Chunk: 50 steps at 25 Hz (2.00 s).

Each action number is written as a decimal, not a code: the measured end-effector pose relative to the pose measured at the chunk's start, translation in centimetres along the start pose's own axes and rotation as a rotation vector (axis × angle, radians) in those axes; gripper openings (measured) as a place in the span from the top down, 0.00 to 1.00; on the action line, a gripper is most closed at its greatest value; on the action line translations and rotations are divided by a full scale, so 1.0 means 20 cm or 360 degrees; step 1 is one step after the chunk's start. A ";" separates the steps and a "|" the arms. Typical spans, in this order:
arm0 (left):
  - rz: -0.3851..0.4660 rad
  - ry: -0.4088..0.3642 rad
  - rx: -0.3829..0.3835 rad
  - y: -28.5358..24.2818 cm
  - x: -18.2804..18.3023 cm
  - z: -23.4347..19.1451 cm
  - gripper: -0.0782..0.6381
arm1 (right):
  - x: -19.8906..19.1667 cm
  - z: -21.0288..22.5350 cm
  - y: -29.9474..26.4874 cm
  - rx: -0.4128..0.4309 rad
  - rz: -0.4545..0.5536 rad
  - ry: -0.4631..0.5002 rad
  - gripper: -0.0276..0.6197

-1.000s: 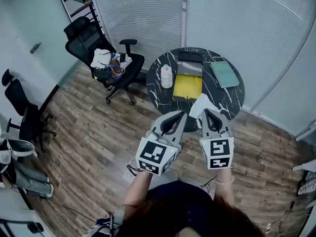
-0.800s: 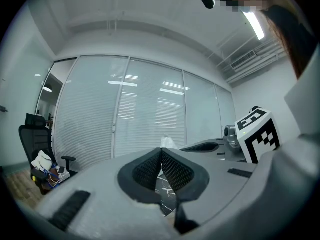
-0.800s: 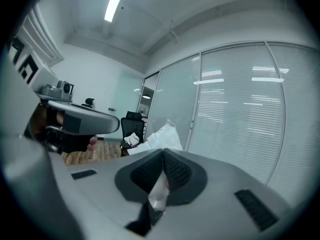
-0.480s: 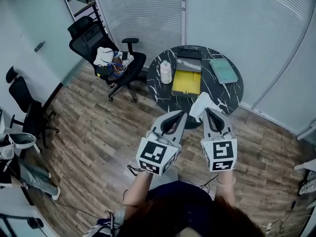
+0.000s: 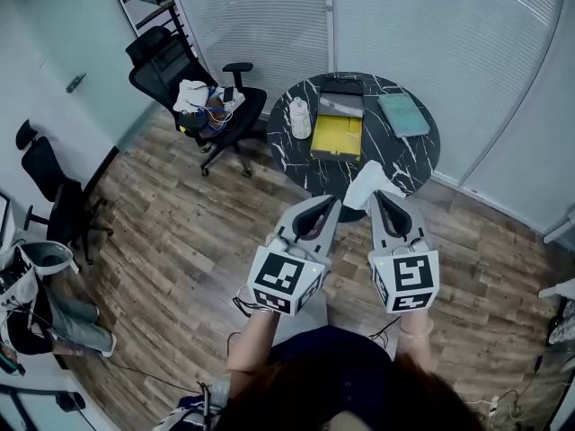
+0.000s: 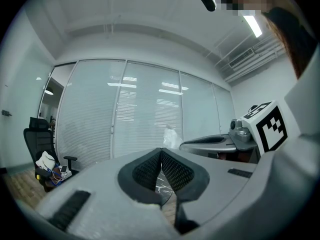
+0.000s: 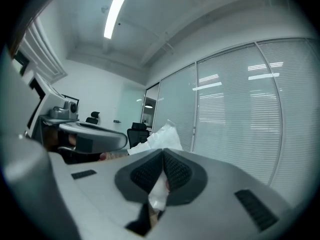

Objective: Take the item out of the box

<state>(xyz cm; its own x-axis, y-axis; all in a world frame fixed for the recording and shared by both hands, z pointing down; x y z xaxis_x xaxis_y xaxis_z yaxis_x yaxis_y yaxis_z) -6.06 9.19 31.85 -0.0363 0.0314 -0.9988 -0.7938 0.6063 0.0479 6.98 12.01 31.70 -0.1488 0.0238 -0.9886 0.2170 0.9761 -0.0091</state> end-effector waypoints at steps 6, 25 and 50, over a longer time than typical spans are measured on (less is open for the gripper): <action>-0.0024 -0.0001 -0.0008 0.06 0.01 0.09 0.85 | 0.02 -0.01 0.12 -0.0014 0.0018 -0.0008 0.92; -0.0009 -0.0020 0.0023 0.22 0.03 0.28 0.85 | 0.07 -0.09 0.42 -0.0012 0.0086 -0.0042 0.92; -0.0016 -0.0019 0.0012 0.28 0.00 0.38 0.85 | 0.05 -0.11 0.57 -0.0027 0.0100 -0.0052 0.92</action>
<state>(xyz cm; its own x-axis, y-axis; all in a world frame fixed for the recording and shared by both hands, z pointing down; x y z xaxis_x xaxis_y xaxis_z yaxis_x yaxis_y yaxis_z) -5.92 18.70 32.12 -0.0214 0.0346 -0.9992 -0.7895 0.6126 0.0381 7.23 23.65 31.01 -0.1038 0.0782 -0.9915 0.2086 0.9765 0.0552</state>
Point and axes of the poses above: the fingertips, and each gripper's own axes: y backward along the fingers, z to its right, x out of its top, the point moved 6 cm from there along y, backward along the fingers, and after that the axes turned 4 degrees about z, right-handed, at the moved point
